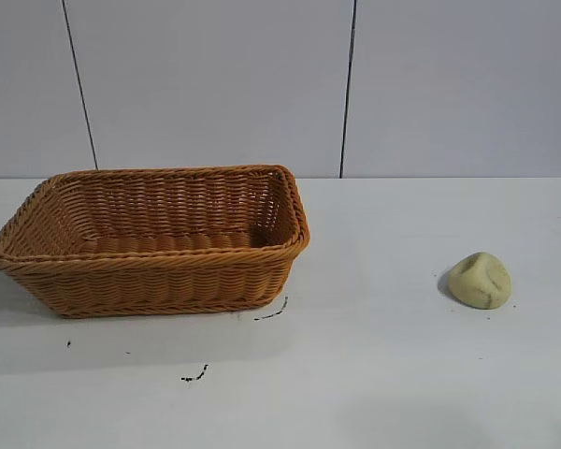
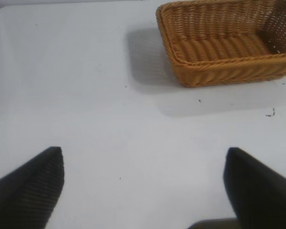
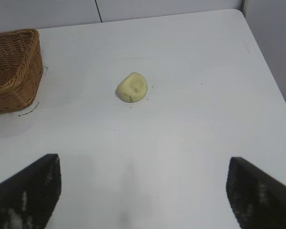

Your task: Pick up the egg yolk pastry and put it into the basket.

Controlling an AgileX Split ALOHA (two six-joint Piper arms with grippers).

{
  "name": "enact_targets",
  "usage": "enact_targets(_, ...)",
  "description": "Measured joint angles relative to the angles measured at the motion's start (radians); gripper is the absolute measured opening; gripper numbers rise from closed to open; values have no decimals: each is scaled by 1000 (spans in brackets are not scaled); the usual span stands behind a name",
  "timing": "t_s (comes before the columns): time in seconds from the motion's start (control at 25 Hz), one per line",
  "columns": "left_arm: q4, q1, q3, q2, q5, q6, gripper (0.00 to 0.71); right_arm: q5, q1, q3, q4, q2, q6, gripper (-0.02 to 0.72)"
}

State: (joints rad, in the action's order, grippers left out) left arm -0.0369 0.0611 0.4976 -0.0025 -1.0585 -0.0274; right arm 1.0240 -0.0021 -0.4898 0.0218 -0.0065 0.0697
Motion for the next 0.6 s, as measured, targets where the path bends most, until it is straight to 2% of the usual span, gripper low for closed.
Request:
enact_targets(0.44,0,0,0,0,0,0,693,-3,0,-6,-8,4,0,676)
enact_targets(0.6,0,0,0,0,0,0,693,-2,0,-55,-13,123,0,688)
